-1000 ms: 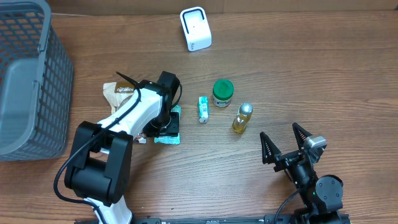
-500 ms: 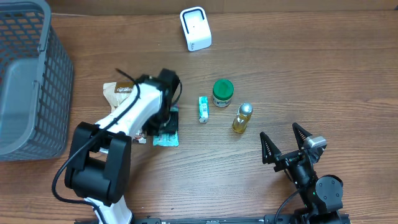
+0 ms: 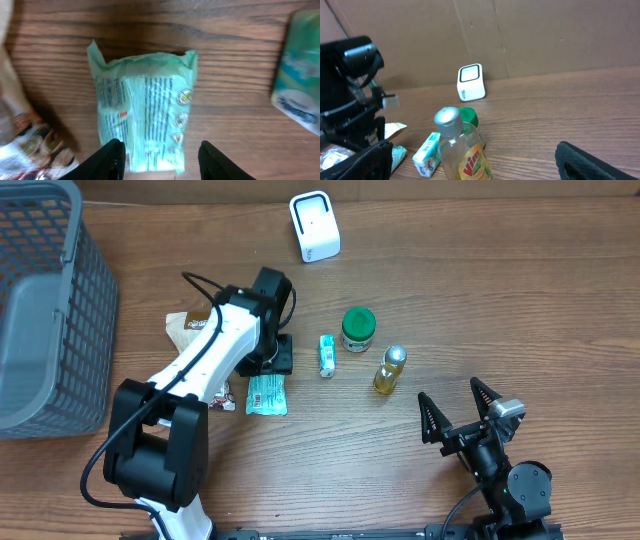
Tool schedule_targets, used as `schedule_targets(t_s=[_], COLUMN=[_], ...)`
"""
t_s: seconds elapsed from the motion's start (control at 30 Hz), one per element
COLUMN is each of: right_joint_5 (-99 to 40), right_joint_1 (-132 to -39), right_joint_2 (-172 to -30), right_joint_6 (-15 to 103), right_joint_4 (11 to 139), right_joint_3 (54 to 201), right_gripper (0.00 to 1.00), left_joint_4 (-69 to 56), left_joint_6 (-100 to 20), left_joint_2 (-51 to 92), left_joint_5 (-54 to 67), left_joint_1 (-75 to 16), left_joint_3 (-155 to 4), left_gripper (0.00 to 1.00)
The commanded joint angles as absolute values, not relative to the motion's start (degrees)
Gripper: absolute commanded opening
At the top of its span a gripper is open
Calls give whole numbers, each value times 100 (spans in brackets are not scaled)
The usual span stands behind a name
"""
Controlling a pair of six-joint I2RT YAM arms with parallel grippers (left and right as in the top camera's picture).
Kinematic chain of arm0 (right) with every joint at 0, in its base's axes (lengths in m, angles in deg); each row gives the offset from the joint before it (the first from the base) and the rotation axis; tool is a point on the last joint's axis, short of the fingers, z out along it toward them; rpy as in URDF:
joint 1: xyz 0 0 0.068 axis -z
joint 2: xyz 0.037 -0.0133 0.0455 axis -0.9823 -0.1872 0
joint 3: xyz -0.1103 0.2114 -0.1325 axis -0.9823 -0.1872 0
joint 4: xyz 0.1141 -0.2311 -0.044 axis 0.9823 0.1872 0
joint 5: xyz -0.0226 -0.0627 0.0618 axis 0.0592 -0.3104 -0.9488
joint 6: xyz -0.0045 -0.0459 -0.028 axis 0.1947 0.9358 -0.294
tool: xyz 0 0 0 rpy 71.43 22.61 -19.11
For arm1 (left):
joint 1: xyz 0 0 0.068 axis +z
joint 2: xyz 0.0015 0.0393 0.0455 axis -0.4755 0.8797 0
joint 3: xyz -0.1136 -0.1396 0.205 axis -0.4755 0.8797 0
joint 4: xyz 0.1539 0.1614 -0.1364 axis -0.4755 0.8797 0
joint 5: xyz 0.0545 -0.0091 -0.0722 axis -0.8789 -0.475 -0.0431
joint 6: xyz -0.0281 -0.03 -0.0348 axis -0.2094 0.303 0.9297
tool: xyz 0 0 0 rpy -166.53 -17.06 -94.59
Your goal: Scan the item barcode
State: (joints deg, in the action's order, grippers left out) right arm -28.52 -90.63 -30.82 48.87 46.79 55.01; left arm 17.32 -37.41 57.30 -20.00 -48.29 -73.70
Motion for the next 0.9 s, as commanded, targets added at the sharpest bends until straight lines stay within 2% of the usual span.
schedule_targets(t_s=[0.0, 0.2, 0.43, 0.63, 0.87], right_joint_5=[-2802, -2800, -2800, -2802, -2800], right_joint_1=[-9109, -9109, -9109, -9109, -9109], right_joint_2=[-3054, -3054, -3054, -3052, -3054], right_joint_6=[4930, 4930, 4930, 4930, 4930], right_joint_4=[4647, 4647, 4647, 4647, 4647], right_joint_3=[5442, 5442, 5442, 5442, 5442], right_gripper=[100, 100, 100, 100, 100], left_joint_4=[1471, 770, 1089, 1113, 1515], left_joint_6=[-3721, -3719, -3362, -2906, -3133], left_joint_2=[5706, 5706, 5706, 5701, 5524], left_joint_5=[-2002, -2048, -2793, -3108, -3115], left_joint_1=[-4866, -4866, -4866, -4864, -4860], left_joint_3=[-6955, -6561, -6561, -6570, -7739], left_gripper=[51, 49, 42, 42, 44])
